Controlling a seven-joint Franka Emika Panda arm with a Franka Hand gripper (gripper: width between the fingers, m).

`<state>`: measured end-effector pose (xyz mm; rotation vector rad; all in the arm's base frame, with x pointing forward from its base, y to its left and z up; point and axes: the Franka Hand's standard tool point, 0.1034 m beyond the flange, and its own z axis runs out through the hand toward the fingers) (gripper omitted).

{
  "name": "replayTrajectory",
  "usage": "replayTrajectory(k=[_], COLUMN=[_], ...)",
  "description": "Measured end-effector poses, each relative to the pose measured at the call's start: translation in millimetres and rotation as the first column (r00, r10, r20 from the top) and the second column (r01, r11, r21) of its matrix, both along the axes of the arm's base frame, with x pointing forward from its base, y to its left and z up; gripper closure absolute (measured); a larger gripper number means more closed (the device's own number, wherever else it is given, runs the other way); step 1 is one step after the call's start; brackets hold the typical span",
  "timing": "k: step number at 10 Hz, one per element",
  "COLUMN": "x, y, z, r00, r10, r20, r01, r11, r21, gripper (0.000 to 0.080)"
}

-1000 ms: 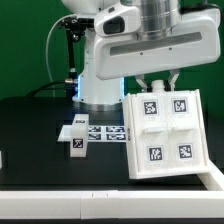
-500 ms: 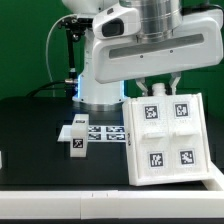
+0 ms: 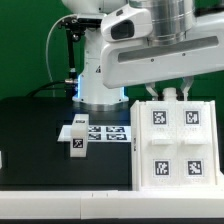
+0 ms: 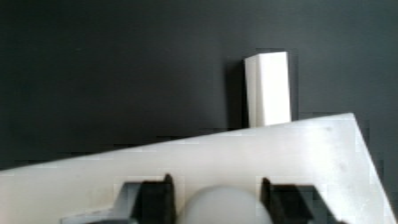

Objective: Assemble cabinet

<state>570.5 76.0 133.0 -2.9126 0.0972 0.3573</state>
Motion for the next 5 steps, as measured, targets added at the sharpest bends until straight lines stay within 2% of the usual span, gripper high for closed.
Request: replayTrajectory(k=[3,5], x=[0.8,1.0], y=[-9.6,-8.9], z=[2.4,2.2], r00=[0.997,0.998], r10=[0.079,0.063], r20=[-0.017,-0.020], r01=[-0.078,-0.062], r11=[0.997,0.998], r21=[0.018,0.014], gripper=[0.0576,0.0576])
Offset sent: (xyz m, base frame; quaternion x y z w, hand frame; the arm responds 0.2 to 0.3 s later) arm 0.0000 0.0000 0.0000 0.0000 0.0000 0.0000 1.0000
